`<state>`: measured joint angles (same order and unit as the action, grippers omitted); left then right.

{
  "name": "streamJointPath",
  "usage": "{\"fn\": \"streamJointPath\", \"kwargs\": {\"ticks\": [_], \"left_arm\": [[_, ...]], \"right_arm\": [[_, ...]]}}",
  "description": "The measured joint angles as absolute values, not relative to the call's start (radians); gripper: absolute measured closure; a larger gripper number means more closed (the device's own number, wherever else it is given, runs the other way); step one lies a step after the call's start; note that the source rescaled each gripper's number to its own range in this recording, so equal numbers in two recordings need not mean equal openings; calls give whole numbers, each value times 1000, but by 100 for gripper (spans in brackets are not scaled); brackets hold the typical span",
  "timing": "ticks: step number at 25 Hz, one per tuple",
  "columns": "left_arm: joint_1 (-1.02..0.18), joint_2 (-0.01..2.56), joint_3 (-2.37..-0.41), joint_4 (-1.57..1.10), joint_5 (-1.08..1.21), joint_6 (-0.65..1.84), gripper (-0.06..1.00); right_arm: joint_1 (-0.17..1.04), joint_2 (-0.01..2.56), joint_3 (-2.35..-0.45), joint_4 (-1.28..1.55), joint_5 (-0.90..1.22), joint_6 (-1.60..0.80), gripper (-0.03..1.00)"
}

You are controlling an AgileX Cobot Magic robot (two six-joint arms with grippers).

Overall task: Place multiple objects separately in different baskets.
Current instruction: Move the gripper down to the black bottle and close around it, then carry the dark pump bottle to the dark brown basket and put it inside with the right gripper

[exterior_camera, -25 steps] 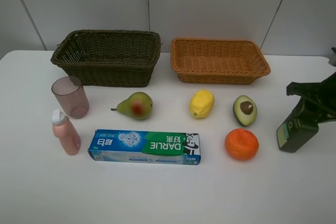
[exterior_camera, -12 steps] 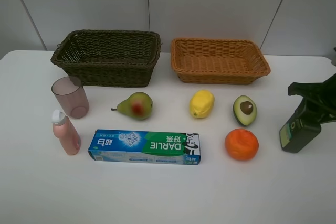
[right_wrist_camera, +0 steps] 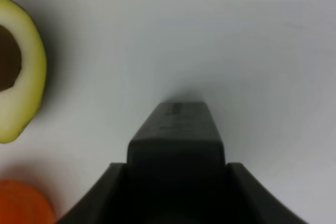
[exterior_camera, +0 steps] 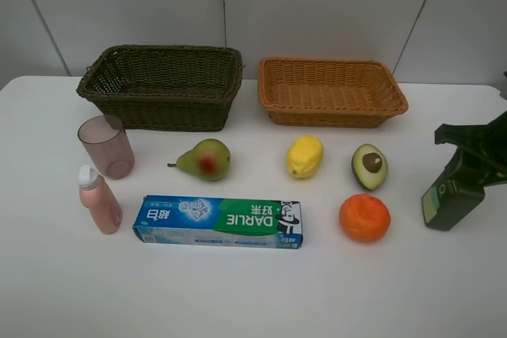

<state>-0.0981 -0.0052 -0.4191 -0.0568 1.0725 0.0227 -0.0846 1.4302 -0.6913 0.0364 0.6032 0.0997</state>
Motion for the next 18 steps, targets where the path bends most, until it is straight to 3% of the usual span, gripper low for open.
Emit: {"fn": "streamJointPath", "kwargs": {"ticks": [6, 18], "left_arm": [[-98, -5, -419, -57, 1073, 23, -5], [-98, -5, -419, -57, 1073, 23, -5]], "right_arm": [[-85, 1428, -708, 41, 632, 97, 97], [-85, 1429, -934, 100, 919, 0, 97]]}}
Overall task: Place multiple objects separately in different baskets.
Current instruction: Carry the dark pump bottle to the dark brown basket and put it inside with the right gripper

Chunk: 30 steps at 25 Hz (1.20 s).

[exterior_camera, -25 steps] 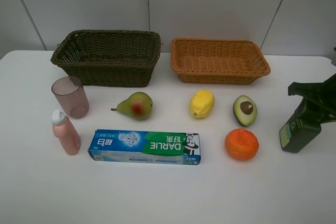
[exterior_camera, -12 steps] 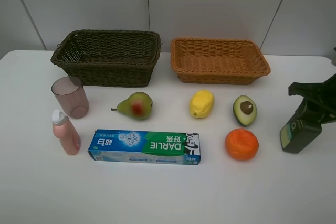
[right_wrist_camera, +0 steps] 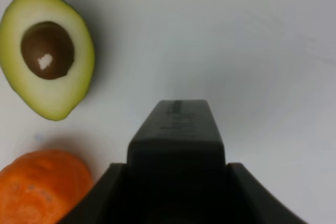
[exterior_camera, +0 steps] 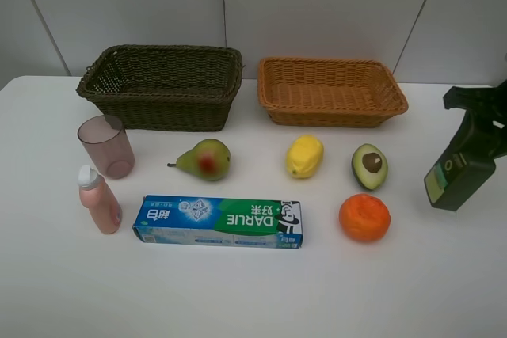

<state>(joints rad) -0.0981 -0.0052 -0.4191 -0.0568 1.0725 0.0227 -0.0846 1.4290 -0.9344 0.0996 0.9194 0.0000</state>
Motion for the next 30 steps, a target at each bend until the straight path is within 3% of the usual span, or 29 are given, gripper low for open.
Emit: {"fn": "streamJointPath", "kwargs": {"ticks": [6, 17, 30], "left_arm": [[-98, -5, -419, -57, 1073, 23, -5], [-98, -5, -419, -57, 1073, 23, -5], [-98, -5, -419, -57, 1073, 23, -5]], "right_arm": [[-30, 1430, -1072, 105, 1006, -39, 97], [231, 1454, -1282, 123, 980, -57, 97], [476, 1730, -1652, 223, 937, -126, 97]]}}
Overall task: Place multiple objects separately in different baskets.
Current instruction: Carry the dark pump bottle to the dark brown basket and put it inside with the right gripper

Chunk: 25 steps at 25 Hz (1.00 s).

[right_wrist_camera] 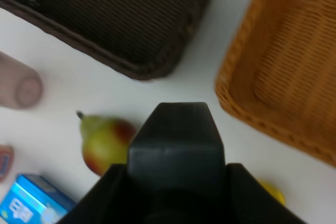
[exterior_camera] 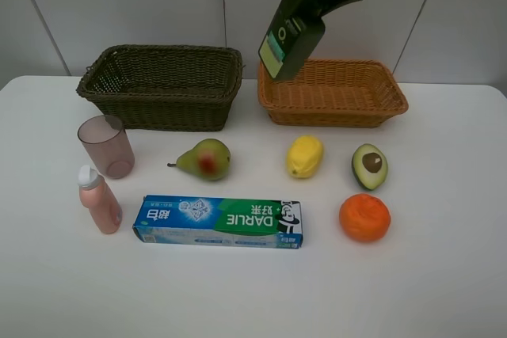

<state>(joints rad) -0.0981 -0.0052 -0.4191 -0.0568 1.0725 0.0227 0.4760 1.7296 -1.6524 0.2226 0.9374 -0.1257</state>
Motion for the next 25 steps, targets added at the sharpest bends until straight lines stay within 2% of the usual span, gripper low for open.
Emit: {"fn": "streamJointPath", "kwargs": {"ticks": [12, 25], "left_arm": [[-98, -5, -419, -57, 1073, 23, -5], [-98, -5, -419, -57, 1073, 23, -5]], "right_arm": [[561, 2057, -2024, 325, 901, -191, 97], [561, 2304, -2111, 410, 687, -250, 97]]}}
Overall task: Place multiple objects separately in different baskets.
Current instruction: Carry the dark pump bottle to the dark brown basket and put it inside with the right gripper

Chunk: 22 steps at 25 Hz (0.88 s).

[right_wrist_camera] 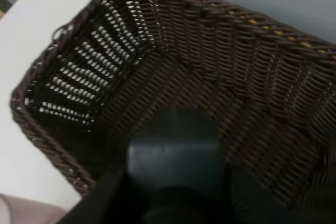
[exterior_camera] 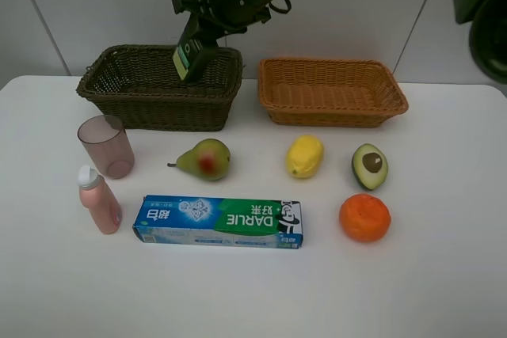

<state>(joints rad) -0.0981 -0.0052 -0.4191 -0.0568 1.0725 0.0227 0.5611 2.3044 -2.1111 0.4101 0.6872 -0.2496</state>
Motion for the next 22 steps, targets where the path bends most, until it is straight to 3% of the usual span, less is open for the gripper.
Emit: {"fn": "streamJointPath", "kwargs": {"ticks": [22], "left_arm": [[-98, -5, -419, -57, 1073, 23, -5]], "right_arm": [[561, 2397, -2113, 327, 611, -251, 97]]}}
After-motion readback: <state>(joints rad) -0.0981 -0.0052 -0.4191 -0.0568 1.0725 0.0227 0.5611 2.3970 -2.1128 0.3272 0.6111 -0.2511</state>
